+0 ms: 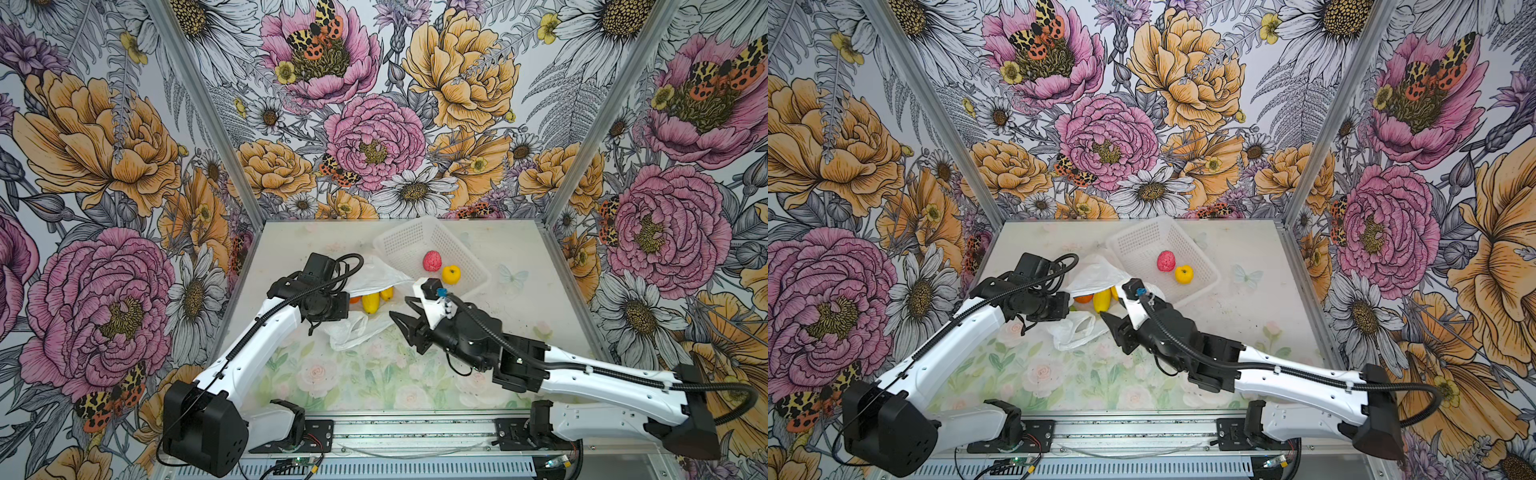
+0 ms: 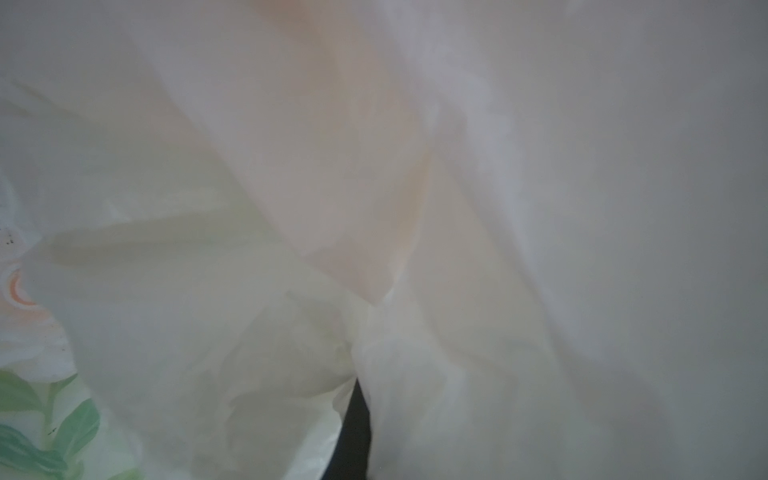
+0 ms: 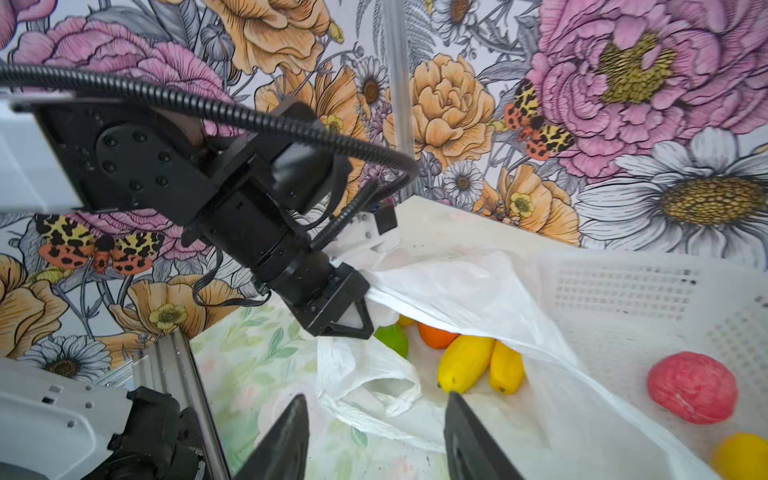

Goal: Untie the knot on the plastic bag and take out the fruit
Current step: 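Reach the right gripper deep into the bag and close on the long yellow fruit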

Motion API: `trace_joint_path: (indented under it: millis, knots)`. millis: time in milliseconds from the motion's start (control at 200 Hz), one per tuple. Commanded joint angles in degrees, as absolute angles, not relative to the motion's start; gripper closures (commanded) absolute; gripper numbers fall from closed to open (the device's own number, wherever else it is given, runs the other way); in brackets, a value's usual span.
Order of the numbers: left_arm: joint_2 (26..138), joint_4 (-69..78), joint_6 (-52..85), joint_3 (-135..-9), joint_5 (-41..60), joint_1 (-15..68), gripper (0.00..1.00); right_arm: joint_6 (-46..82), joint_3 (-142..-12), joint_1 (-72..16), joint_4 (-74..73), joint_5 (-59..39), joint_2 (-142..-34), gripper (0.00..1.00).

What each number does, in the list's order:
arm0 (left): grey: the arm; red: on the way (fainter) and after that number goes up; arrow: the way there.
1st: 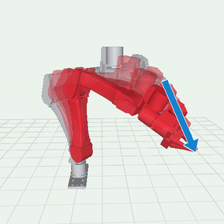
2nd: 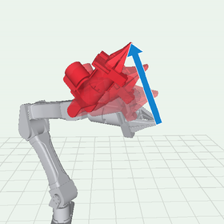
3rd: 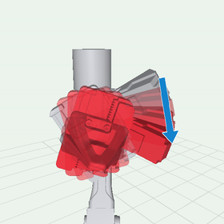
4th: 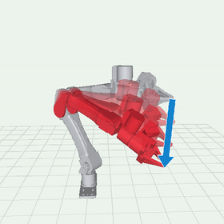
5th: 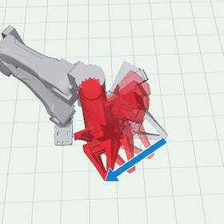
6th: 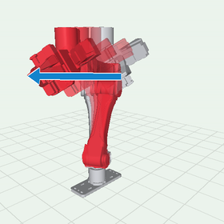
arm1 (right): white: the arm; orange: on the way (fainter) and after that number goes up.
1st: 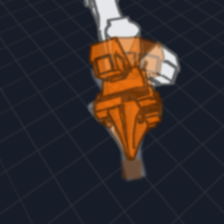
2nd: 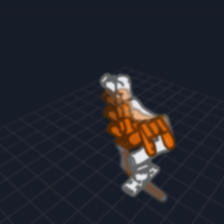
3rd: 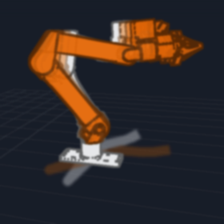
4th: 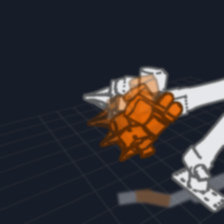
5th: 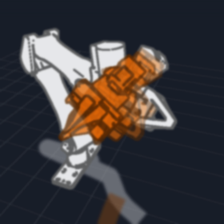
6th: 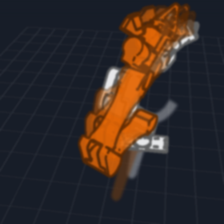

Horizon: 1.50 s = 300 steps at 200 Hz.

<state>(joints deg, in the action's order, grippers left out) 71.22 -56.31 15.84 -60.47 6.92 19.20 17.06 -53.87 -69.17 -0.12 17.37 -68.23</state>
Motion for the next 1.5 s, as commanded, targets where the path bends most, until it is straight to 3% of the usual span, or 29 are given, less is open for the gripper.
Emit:
trace_joint_path:
  millis: [0, 210, 380, 505, 751, 896, 1056, 1251, 1496]
  knots:
    - [69.92, -55.02, 14.91, -60.03, 6.68, 18.63, 1.00, 17.67, -55.41, -68.98, -2.71, 18.28, -76.95, 0.51]
    - [69.14, -55.00, 15.02, -59.93, 6.33, 18.24, 1.00, 24.77, -58.01, -63.84, -9.66, 15.77, -93.83, 0.68]
    - [68.56, -54.89, 14.91, -59.82, 6.84, 18.09, 1.00, 28.50, -61.44, -59.43, -11.78, 16.61, -104.64, 0.69]
    - [67.82, -54.67, 14.88, -59.76, 6.68, 18.02, 1.00, 29.44, -65.91, -56.96, -11.86, 17.61, -111.84, 0.60]
    - [67.07, -54.50, 15.03, -59.55, 6.60, 18.10, 1.00, 30.06, -77.09, -54.38, -7.71, 17.52, -122.76, 0.30]
    - [66.99, -54.50, 15.01, -59.59, 6.64, 18.17, 1.00, 30.15, -83.71, -53.15, -3.18, 18.12, -127.90, 0.26]
    - [67.06, -54.49, 15.13, -59.58, 6.48, 18.04, 1.00, 29.59, -83.61, -52.83, -2.98, 17.46, -127.78, 0.44]
    - [67.58, -54.50, 15.10, -59.51, 6.59, 17.40, 1.00, 27.18, -74.77, -53.68, -8.13, 16.04, -117.76, 0.60]
    - [67.78, -54.54, 15.24, -59.49, 6.48, 16.83, 1.00, 25.23, -62.23, -57.20, -13.87, 14.08, -102.63, 0.70]
